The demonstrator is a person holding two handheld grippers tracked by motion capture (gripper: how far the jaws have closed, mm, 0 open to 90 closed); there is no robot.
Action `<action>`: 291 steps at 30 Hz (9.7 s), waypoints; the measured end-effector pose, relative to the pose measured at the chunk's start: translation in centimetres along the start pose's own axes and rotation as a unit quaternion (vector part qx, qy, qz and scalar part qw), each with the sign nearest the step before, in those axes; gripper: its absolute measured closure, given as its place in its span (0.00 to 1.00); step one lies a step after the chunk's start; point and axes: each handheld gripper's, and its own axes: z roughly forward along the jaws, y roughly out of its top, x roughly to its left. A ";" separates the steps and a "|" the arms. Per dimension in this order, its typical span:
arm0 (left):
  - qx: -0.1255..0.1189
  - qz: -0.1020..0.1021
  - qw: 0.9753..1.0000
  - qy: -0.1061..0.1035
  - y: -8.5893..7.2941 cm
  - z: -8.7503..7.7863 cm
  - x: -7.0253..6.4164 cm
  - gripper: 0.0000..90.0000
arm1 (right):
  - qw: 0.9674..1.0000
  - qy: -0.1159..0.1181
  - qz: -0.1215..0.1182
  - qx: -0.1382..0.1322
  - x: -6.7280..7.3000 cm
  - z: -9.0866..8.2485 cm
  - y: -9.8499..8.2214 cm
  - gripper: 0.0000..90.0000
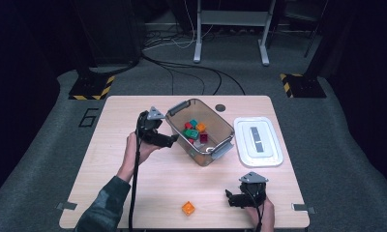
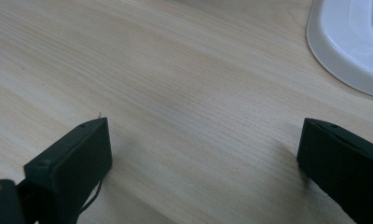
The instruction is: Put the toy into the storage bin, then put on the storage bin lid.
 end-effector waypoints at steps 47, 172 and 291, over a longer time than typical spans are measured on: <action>0.057 0.052 0.990 -0.115 -14.2 1.5 -14.5 0.01 | 1.000 -0.001 0.000 0.000 0.0 0.0 0.0 0.02; 0.017 -0.005 1.000 -0.004 5.1 6.9 2.3 0.65 | 1.000 -0.001 0.001 0.000 0.0 0.0 0.0 0.02; 0.048 -0.087 0.993 0.069 -18.9 0.9 -0.3 0.00 | 0.993 -0.061 0.098 -0.002 -15.6 5.5 10.0 0.36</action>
